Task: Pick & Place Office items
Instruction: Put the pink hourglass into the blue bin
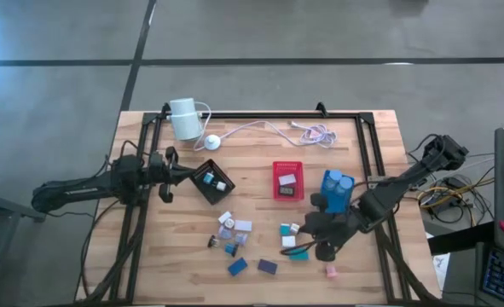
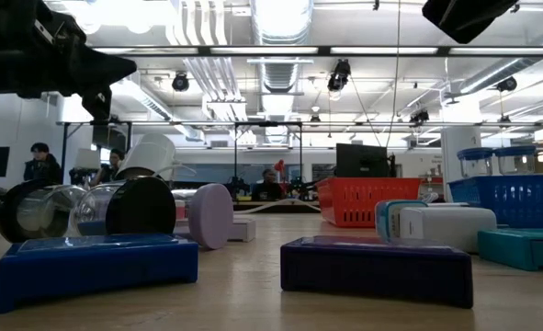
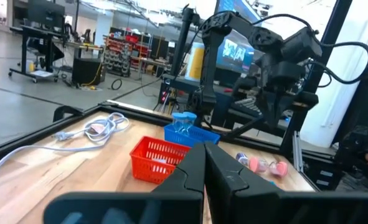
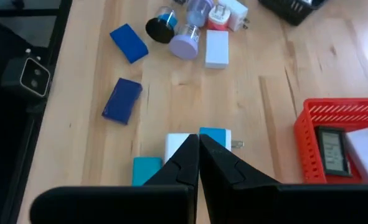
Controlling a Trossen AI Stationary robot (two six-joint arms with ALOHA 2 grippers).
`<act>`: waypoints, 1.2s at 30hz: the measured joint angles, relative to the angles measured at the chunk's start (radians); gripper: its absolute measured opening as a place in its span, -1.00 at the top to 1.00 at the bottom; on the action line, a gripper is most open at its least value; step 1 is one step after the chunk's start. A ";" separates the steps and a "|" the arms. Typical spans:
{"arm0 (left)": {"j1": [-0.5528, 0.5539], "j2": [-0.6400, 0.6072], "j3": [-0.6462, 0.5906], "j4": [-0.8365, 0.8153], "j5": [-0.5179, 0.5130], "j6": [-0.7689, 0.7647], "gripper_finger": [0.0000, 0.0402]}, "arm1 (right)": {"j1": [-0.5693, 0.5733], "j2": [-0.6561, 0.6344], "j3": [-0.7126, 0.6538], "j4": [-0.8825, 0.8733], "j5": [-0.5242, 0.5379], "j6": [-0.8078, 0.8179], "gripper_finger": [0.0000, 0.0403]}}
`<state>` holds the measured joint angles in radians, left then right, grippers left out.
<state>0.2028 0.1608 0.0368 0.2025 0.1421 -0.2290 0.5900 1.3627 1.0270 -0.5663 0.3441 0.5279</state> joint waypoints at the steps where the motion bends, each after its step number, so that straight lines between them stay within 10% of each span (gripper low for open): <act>1: 0.000 0.000 0.000 0.000 0.000 0.000 0.97 | 0.000 0.009 0.003 0.003 0.000 0.009 0.96; 10: 0.000 0.000 -0.004 -0.001 -0.003 0.022 0.97 | 0.000 0.099 0.064 -0.004 0.004 0.014 0.91; 36: 0.001 0.001 -0.005 -0.001 -0.003 0.019 0.97 | 0.054 0.211 0.137 -0.134 -0.132 0.154 -0.04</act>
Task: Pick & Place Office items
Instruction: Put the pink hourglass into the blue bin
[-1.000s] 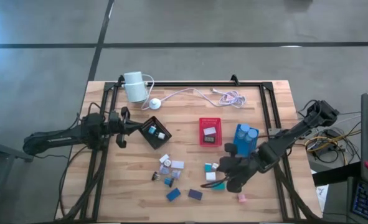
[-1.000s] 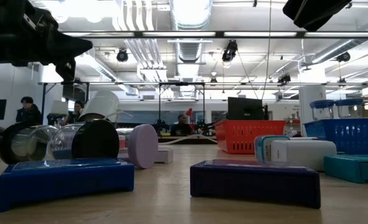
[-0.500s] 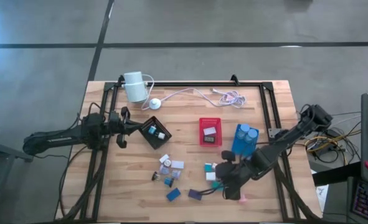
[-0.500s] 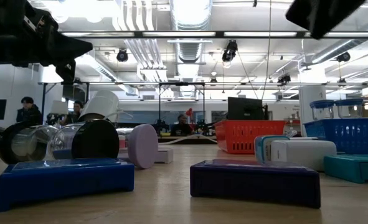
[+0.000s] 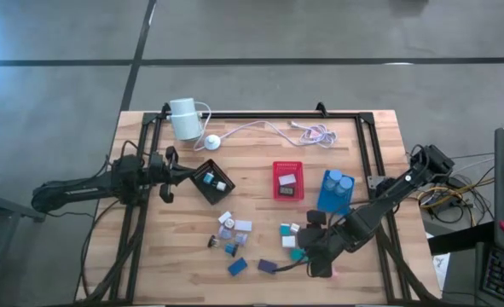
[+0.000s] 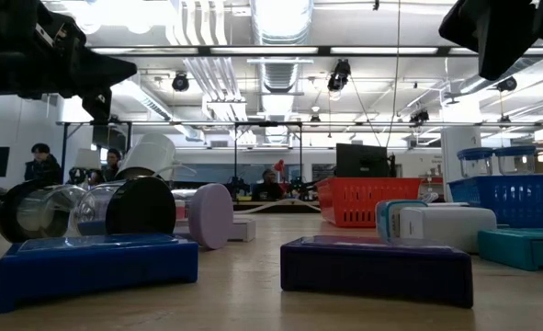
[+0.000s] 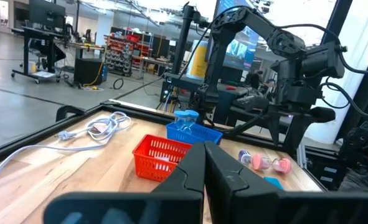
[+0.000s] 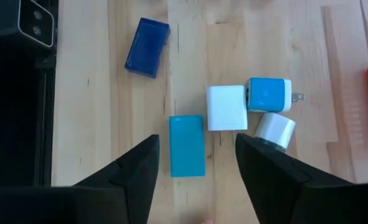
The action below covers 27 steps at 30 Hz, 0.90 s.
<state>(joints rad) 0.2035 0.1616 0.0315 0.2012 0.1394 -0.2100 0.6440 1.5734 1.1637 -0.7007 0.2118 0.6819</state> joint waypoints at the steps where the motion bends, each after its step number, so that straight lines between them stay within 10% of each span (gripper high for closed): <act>1: 0.000 0.000 0.000 0.000 0.000 0.000 0.97 | 0.000 0.000 0.000 0.000 0.000 0.000 -0.05; 27: -0.001 0.004 0.000 -0.010 -0.001 0.004 0.97 | 0.006 -0.055 0.007 -0.080 0.035 0.022 -0.09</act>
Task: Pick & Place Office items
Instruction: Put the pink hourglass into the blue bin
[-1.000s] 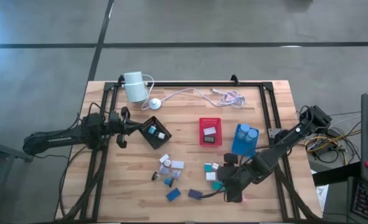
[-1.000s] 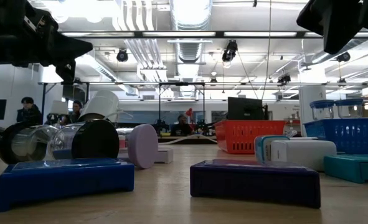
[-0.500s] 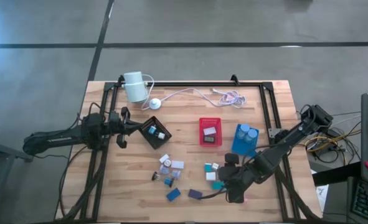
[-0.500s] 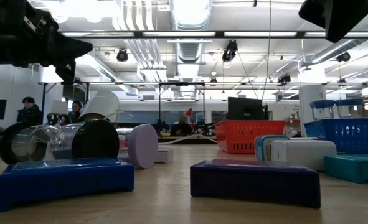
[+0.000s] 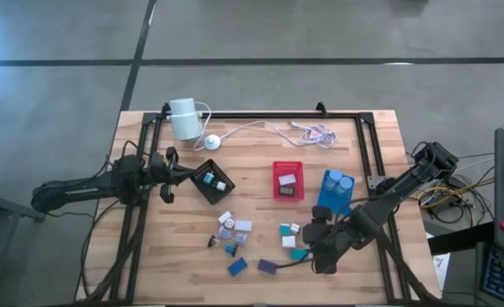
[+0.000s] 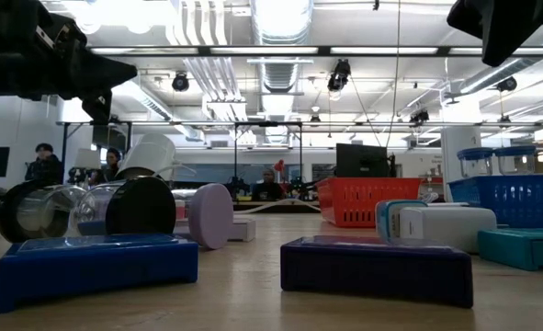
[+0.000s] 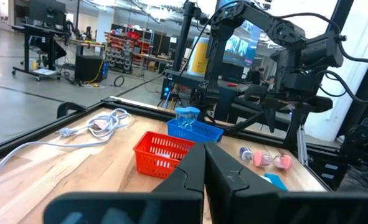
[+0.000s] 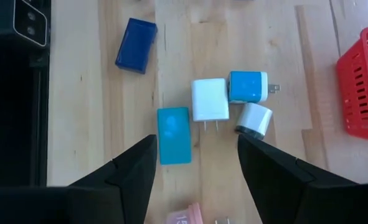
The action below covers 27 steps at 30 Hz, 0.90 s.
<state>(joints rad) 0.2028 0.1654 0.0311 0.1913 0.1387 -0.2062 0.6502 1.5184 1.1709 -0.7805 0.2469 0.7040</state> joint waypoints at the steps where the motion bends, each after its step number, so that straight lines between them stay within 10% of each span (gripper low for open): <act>1: 0.000 0.000 0.000 0.000 0.000 0.000 0.97 | 0.000 0.000 0.000 0.000 0.009 0.000 -0.09; 27: 0.000 0.000 0.000 0.003 -0.003 -0.001 0.97 | 0.020 0.008 -0.019 -0.004 0.024 0.045 -0.09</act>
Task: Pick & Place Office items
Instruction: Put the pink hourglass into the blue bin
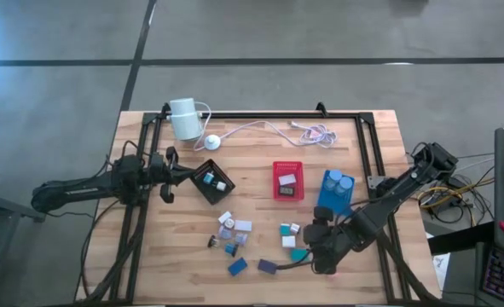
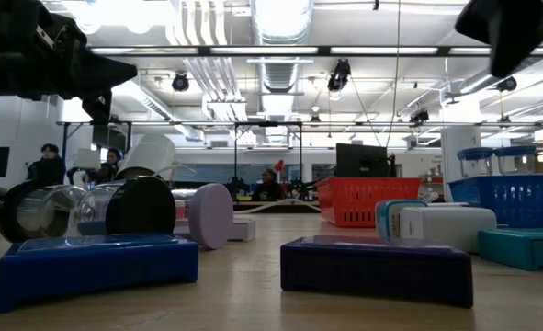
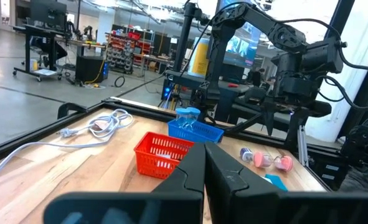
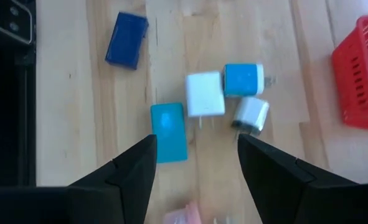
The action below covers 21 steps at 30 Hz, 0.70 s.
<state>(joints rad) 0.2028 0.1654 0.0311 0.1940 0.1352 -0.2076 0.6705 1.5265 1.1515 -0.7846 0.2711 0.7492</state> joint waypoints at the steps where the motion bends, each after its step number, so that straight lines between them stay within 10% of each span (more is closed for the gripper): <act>1: 0.000 0.000 0.000 -0.001 0.000 0.000 0.97 | 0.003 0.000 0.000 -0.012 -0.010 0.015 -0.09; 21: 0.000 0.001 -0.003 -0.012 0.001 0.000 0.97 | 0.176 0.000 -0.074 -0.119 -0.179 0.886 -0.09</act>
<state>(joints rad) 0.2028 0.1665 0.0280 0.1822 0.1364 -0.2073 0.8470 1.5265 1.0772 -0.9036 0.0922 1.6355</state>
